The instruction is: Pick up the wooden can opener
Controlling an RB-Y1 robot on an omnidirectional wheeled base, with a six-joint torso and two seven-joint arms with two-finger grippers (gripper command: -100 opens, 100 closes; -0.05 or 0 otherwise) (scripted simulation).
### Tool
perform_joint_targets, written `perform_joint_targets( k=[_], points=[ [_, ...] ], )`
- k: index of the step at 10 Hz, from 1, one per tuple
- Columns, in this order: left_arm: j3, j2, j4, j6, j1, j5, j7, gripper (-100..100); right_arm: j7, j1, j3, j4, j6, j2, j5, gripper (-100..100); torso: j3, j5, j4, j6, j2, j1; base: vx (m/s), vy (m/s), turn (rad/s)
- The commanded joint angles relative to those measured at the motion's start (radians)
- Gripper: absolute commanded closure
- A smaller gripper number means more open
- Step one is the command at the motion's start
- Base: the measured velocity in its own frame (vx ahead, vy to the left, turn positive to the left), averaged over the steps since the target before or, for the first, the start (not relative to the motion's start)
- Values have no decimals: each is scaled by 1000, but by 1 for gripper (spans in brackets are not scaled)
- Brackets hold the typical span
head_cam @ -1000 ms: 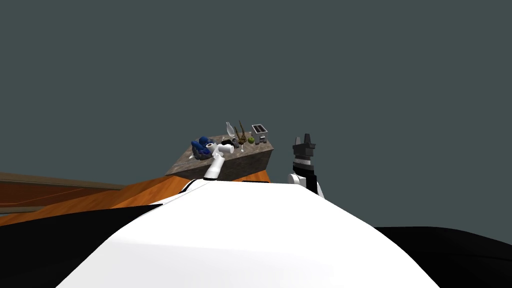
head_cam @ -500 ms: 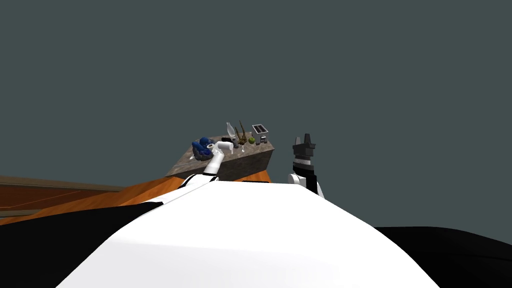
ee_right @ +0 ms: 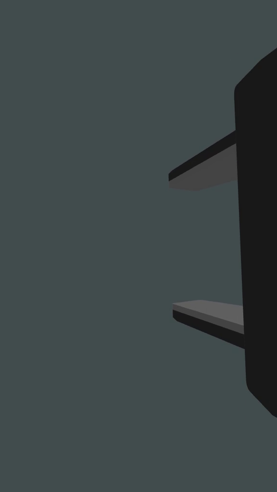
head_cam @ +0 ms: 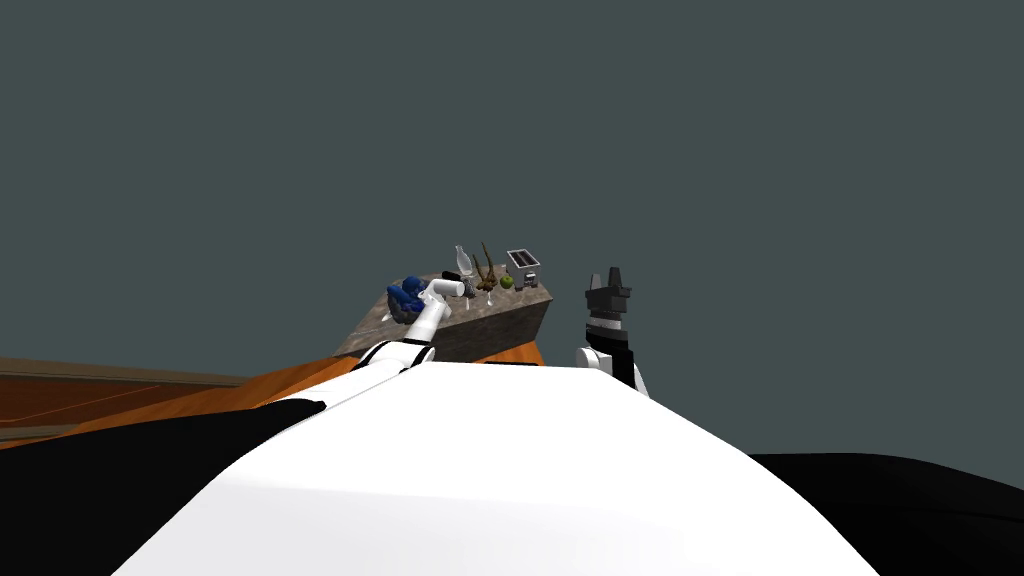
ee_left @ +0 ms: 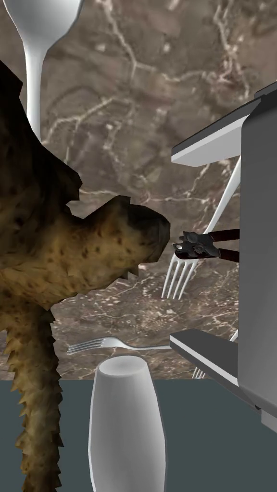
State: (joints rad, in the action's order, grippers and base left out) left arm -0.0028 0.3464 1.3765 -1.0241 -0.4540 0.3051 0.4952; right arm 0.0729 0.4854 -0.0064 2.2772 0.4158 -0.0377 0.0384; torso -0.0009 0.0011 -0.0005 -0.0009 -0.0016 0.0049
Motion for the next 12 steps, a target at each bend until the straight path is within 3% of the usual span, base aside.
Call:
perform_joint_targets(
  k=[1, 2, 3, 4, 5, 7, 10, 12],
  points=[
    [-1, 18, -35, -30, -10, 18, 13, -100, 0, 0, 0, 0, 0, 0, 0, 0, 0, 0, 0, 0, 0, 0, 41, 96, 0],
    [-2, 9, -28, -14, -11, 9, 8, -100, 0, 0, 0, 0, 0, 0, 0, 0, 0, 0, 0, 0, -1, 2, 22, 48, -5],
    [-2, 10, -31, -17, -13, 10, 10, 0, 0, 0, 0, 0, 0, 0, 0, 0, 0, 0, 0, 0, 0, -1, 4, 9, 0],
    [19, 28, -71, 2, -19, 21, -4, -100, 0, 0, 0, 0, 0, 0, 0, 0, 1, -1, 0, 0, 1, -3, -20, -8, -194],
    [19, 28, -71, 2, -19, 21, -4, -100, 0, 0, 0, 0, 0, 0, 0, 0, 1, -1, 0, 1, 3, -5, -33, -6, -96],
    [61, 65, -140, 42, -32, 44, -29, -100, 0, 0, 0, 0, 0, 0, 0, 0, 3, -1, 1, 1, 5, -6, -60, -21, -227],
    [81, 83, -190, 61, -38, 55, -42, -100, 0, 0, 0, 0, 0, 0, 0, 0, 3, -1, 1, 1, 5, -6, -43, -18, -112],
    [123, 120, -257, 100, -51, 78, -68, -100, 0, 0, 0, 0, 0, 0, 0, 0, 3, -1, 1, 1, 4, -6, -45, -25, -233]
  ],
)
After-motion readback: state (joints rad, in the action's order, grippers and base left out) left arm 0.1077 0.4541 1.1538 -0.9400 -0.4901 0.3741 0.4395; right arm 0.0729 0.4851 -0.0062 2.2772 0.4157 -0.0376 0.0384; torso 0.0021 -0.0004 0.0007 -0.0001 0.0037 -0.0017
